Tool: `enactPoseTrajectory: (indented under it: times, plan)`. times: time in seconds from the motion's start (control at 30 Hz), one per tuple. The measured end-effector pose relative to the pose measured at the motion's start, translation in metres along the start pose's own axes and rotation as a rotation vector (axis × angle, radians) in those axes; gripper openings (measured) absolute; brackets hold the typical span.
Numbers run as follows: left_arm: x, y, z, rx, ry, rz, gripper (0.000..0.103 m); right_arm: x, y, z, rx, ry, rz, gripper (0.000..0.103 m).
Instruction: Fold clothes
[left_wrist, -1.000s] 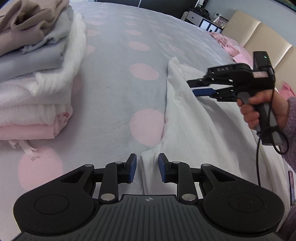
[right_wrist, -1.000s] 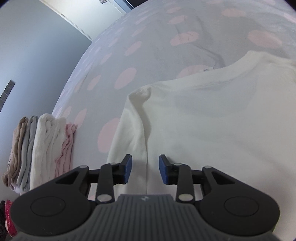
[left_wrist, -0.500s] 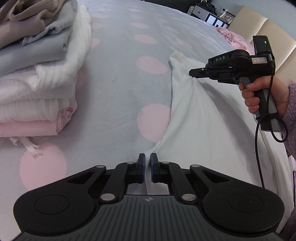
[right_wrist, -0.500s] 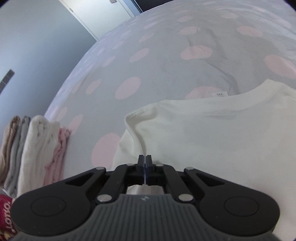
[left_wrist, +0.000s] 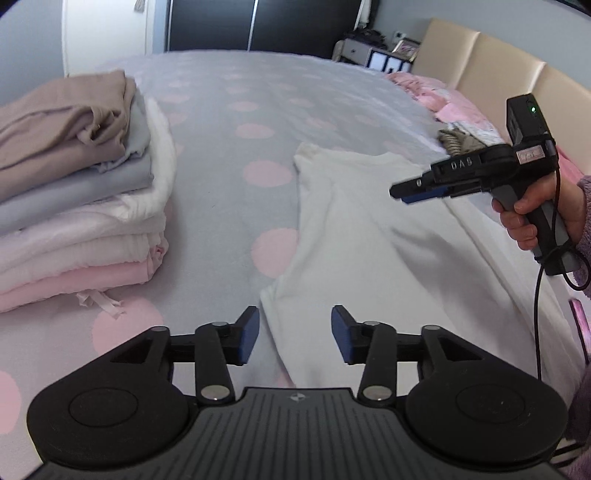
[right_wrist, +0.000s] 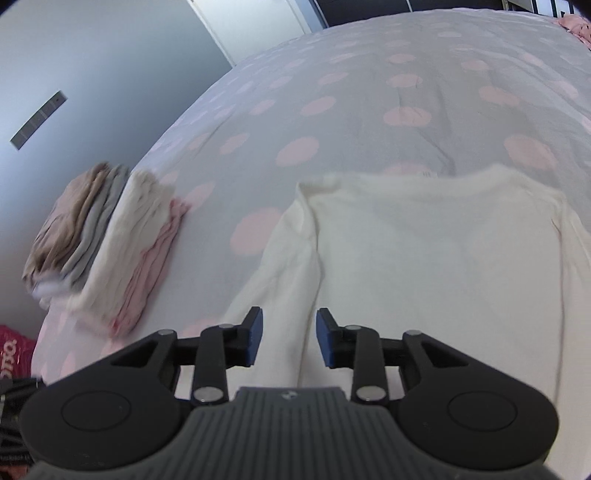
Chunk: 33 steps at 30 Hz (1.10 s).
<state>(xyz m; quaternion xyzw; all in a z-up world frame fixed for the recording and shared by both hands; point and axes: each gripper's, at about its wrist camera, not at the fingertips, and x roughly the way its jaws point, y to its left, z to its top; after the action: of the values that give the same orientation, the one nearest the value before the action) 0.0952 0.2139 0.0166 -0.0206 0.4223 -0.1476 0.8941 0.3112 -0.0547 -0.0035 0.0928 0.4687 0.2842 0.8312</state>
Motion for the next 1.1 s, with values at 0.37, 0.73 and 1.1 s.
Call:
enactPoseTrajectory:
  times: [0.37,0.73,1.1]
  plan:
    - [-0.065,-0.07,-0.076,0.187,0.013,0.062,0.043,-0.096,0.019,-0.113,-0.046,0.008,-0.008,0.046]
    - [-0.003,-0.122,-0.133,0.55,0.201,0.211,0.024,-0.126,0.025,-0.192,0.031,0.041,0.062,0.048]
    - [-0.06,-0.129,-0.061,0.324,0.032,-0.036,0.002,-0.12,0.023,-0.211,-0.031,0.103,-0.023,0.048]
